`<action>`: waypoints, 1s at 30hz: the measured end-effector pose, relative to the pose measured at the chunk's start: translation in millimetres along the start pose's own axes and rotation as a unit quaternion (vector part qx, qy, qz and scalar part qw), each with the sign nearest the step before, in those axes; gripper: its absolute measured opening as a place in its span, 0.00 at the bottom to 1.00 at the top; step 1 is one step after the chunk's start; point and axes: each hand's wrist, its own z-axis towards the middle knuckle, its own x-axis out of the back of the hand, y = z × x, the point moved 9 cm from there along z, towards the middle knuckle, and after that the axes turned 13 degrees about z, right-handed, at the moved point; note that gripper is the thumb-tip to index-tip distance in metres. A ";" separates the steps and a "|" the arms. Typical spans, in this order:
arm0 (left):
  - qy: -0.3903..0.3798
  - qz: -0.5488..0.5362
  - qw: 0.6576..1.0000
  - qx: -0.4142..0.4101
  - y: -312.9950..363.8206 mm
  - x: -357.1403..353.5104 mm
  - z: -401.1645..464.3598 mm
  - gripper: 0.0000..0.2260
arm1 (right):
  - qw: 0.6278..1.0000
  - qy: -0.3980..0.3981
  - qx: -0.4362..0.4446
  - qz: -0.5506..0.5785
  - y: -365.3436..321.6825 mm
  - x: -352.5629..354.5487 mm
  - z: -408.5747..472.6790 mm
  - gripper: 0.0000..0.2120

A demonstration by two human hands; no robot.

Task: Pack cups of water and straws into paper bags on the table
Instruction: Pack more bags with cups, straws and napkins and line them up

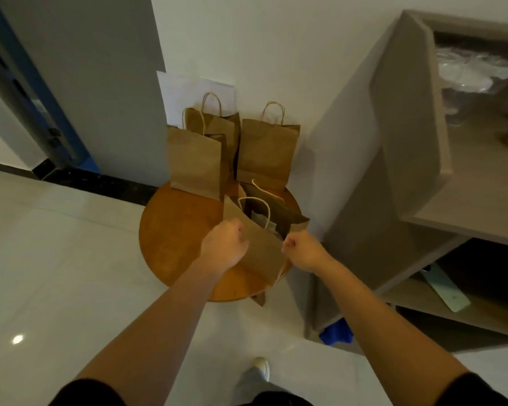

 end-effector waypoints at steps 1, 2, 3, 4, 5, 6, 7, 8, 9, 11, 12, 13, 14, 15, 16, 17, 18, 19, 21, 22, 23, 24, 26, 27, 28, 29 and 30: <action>0.006 0.023 1.000 0.002 -2.0 2.7 11.5 0.16 | 1.000 0.002 -0.013 -0.028 3.7 2.3 9.6 0.09; 0.016 0.049 0.999 0.003 -3.2 6.2 23.5 0.19 | 0.999 0.000 -0.022 -0.041 6.3 3.9 18.3 0.10; 0.028 0.077 0.997 0.003 -3.5 9.5 35.4 0.22 | 0.999 -0.009 -0.023 -0.043 7.2 4.4 26.2 0.09; 0.033 0.102 0.994 0.001 -2.7 11.3 46.6 0.25 | 0.999 -0.024 -0.020 -0.035 6.7 3.4 32.4 0.07; 0.032 0.117 0.993 -0.002 -2.0 11.5 57.4 0.29 | 0.999 -0.043 -0.016 -0.021 5.2 2.2 36.6 0.05; 0.022 0.122 0.992 -0.005 -2.1 9.5 67.4 0.33 | 0.998 -0.059 -0.011 -0.005 3.0 1.4 39.6 0.04; 0.007 0.124 0.992 -0.008 -2.8 6.0 76.6 0.37 | 0.997 -0.071 -0.002 0.005 0.4 0.9 41.7 0.03; -0.009 0.132 0.991 -0.014 -4.1 1.7 85.2 0.41 | 0.997 -0.076 0.009 0.012 -2.6 1.2 43.2 0.04; -0.023 0.146 0.989 -0.022 -5.2 -2.9 94.1 0.44 | 0.997 -0.077 0.019 0.019 -5.6 1.9 44.9 0.04; -0.052 0.173 0.983 -0.043 -6.8 -12.9 112.3 0.50 | 0.996 -0.082 0.027 0.034 -9.7 1.0 48.4 0.04; -0.065 0.178 0.980 -0.052 -6.8 -17.5 120.7 0.51 | 0.996 -0.082 0.025 0.037 -10.2 0.1 50.7 0.04; -0.073 0.181 0.979 -0.061 -5.8 -21.0 128.5 0.52 | 0.996 -0.081 0.023 0.039 -10.3 -0.4 52.9 0.04; -0.078 0.182 0.978 -0.071 -3.9 -23.5 135.4 0.53 | 0.996 -0.078 0.019 0.040 -10.3 -0.9 54.8 0.05; -0.081 0.181 0.977 -0.082 -1.2 -25.0 142.1 0.53 | 0.996 -0.076 0.011 0.041 -9.9 -1.5 56.0 0.06; -0.084 0.176 0.976 -0.097 2.6 -26.0 148.3 0.53 | 0.997 -0.070 0.002 0.039 -8.9 -1.9 57.1 0.06; -0.087 0.171 0.975 -0.114 7.4 -26.9 153.9 0.53 | 0.997 -0.062 -0.010 0.034 -7.1 -2.0 58.0 0.05; -0.088 0.168 0.972 -0.136 12.6 -27.7 158.7 0.53 | 0.998 -0.049 -0.023 0.026 -5.0 -1.9 59.0 0.05; -0.086 0.166 0.969 -0.159 18.0 -28.1 162.1 0.54 | 0.999 -0.033 -0.032 0.012 -3.7 -1.5 59.8 0.05; -0.076 0.154 0.965 -0.199 27.1 -26.6 168.1 0.54 | 0.999 0.010 -0.044 -0.019 -3.5 1.2 60.6 0.05; -0.072 0.148 0.962 -0.217 31.1 -25.6 170.5 0.52 | 0.998 0.032 -0.051 -0.031 -3.0 2.8 60.9 0.06; -0.073 0.151 0.957 -0.237 35.6 -26.6 172.2 0.48 | 0.996 0.050 -0.060 -0.039 -2.2 3.6 60.8 0.06; -0.082 0.161 0.949 -0.259 40.1 -28.8 172.5 0.41 | 0.995 0.065 -0.067 -0.045 -1.5 3.7 60.7 0.07; -0.105 0.169 0.934 -0.296 47.5 -34.9 171.4 0.21 | 0.991 0.091 -0.079 -0.063 -0.2 3.7 60.3 0.08; -0.116 0.156 0.933 -0.302 49.6 -37.9 171.6 0.13 | 0.989 0.101 -0.084 -0.070 0.3 3.4 60.2 0.07; -0.129 0.138 0.934 -0.303 50.6 -39.8 171.8 0.09 | 0.988 0.109 -0.086 -0.074 0.1 2.4 60.7 0.06; -0.140 0.123 0.935 -0.301 50.9 -41.3 173.0 0.08 | 0.987 0.113 -0.087 -0.076 -0.4 1.2 61.3 0.06; -0.153 0.116 0.934 -0.301 51.4 -42.7 174.5 0.09 | 0.986 0.117 -0.088 -0.075 -0.6 0.4 62.1 0.06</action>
